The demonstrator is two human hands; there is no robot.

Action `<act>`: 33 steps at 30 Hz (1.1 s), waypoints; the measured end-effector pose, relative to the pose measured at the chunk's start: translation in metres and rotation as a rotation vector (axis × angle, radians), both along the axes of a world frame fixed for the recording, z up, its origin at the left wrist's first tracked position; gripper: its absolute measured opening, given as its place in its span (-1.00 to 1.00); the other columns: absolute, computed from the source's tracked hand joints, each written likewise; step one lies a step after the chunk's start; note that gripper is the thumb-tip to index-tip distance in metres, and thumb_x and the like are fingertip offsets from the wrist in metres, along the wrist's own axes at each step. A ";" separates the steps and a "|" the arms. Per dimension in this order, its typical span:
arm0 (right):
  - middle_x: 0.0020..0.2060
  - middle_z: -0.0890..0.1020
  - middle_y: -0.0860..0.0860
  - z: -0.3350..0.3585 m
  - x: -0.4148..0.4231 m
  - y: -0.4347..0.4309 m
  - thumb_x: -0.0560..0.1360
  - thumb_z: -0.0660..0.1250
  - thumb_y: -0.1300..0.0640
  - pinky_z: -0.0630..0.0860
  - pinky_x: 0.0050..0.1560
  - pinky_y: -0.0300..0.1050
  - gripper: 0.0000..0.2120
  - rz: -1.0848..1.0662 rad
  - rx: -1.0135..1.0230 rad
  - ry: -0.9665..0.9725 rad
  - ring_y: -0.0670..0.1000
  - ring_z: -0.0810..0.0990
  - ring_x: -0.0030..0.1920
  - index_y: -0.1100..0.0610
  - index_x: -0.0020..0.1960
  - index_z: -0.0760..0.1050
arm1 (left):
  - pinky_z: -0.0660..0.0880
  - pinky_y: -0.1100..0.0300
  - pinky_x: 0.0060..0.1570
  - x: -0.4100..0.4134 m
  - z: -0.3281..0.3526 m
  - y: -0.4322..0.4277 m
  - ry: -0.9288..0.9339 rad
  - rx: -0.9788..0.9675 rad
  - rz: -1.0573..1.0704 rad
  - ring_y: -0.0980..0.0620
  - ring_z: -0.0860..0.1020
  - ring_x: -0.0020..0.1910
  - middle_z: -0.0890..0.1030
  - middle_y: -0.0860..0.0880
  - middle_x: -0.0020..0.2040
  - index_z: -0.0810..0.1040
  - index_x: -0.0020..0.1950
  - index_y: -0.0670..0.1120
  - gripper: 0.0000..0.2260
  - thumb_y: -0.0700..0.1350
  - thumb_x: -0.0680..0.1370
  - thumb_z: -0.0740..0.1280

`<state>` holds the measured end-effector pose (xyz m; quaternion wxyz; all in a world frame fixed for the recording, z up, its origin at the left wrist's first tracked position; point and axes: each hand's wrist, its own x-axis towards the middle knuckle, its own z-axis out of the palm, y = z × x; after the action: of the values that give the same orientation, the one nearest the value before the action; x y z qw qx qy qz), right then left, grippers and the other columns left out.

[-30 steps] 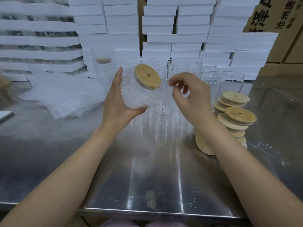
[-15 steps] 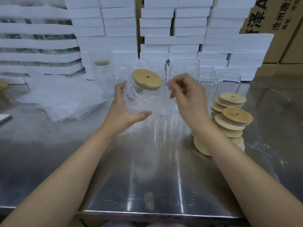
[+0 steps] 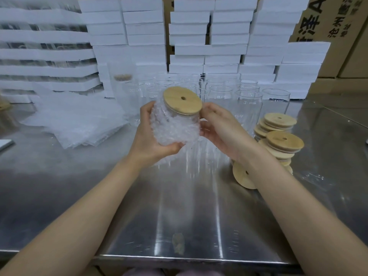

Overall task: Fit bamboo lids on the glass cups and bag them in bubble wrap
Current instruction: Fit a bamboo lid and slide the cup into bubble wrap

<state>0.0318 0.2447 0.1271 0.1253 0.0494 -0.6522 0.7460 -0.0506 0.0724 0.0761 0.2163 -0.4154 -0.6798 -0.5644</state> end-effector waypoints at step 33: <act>0.23 0.56 -0.11 -0.013 0.001 -0.006 0.39 0.52 0.03 0.57 0.14 -0.13 -0.41 -0.216 0.341 0.301 -0.11 0.58 0.19 0.03 0.36 0.40 | 0.41 0.35 0.19 0.000 0.016 0.000 -0.365 0.026 -0.213 0.25 0.49 0.26 0.56 0.21 0.23 0.37 0.37 0.05 -0.38 0.05 0.32 0.40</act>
<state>0.0324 0.2389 0.1138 0.2898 0.1106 -0.7440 0.5918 -0.0511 0.0724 0.0926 0.0340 -0.3728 -0.6525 -0.6588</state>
